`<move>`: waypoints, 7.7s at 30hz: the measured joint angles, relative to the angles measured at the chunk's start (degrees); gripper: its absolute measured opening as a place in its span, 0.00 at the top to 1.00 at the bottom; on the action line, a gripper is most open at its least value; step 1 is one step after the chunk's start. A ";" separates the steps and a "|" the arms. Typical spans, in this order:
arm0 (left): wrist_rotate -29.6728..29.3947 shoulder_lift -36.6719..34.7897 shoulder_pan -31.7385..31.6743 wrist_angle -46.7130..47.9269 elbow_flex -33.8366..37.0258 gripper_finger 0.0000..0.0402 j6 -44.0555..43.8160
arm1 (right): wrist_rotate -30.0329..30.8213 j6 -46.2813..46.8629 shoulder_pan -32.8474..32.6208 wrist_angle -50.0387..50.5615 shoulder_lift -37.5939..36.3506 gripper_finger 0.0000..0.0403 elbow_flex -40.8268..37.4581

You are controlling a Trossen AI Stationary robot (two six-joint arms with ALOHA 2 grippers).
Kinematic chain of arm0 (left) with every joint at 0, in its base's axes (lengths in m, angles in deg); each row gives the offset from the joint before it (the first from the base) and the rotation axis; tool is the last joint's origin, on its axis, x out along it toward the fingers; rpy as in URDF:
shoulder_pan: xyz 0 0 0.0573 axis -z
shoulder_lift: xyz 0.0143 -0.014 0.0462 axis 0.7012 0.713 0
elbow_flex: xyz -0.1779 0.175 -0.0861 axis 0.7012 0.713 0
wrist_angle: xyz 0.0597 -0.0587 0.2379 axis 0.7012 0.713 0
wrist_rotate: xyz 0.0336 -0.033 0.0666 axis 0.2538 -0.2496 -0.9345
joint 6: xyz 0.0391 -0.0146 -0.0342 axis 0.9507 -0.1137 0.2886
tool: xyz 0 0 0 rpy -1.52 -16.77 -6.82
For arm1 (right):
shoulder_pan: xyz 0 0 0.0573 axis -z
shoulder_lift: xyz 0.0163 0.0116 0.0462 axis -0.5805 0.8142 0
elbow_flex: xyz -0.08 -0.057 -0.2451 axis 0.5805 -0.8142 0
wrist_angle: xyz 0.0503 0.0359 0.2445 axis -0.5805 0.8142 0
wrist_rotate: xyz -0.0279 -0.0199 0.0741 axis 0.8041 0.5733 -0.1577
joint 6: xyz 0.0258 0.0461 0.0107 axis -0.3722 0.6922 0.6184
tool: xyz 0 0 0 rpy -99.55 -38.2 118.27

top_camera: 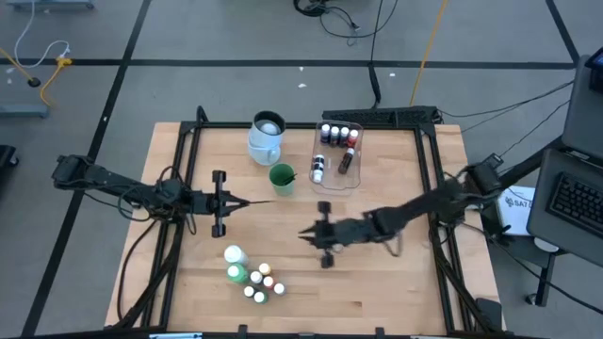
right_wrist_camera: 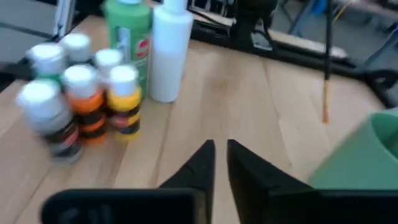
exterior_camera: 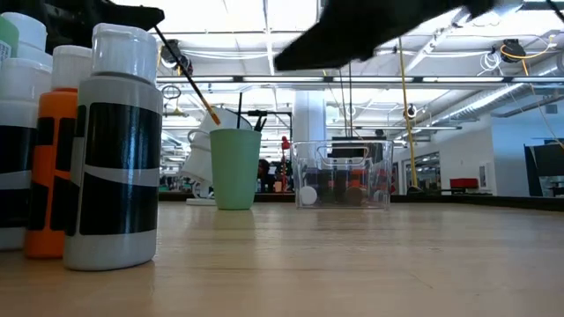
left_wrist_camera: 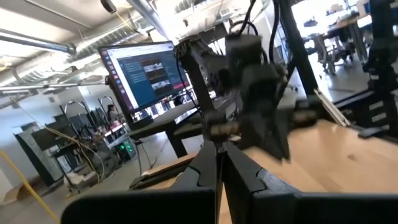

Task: Pick & Place Paint Supplies
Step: Put the gold paintbrush into the green cup, then put the gray paint bottle into the transparent bin

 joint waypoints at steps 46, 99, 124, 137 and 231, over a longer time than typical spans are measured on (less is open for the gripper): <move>-21.57 37.35 -12.95 46.45 -47.16 1.00 -25.92 | -2.03 -21.26 3.12 -55.77 -11.88 0.99 -40.56; -12.12 -13.78 0.28 40.02 -13.74 0.99 -16.19 | -8.26 -10.06 3.01 -56.25 -11.85 0.99 -40.47; 1.37 -15.06 -1.02 23.40 1.47 0.98 -10.46 | -13.95 -1.92 4.52 -55.10 -11.85 0.99 -40.49; 5.54 -14.99 -1.01 21.39 1.47 0.99 -4.76 | -13.84 -0.95 4.85 -52.05 -11.83 0.99 -40.51; -11.49 -14.99 -5.62 31.22 1.47 0.94 -17.74 | 5.61 20.16 -12.27 -5.64 28.19 0.34 23.03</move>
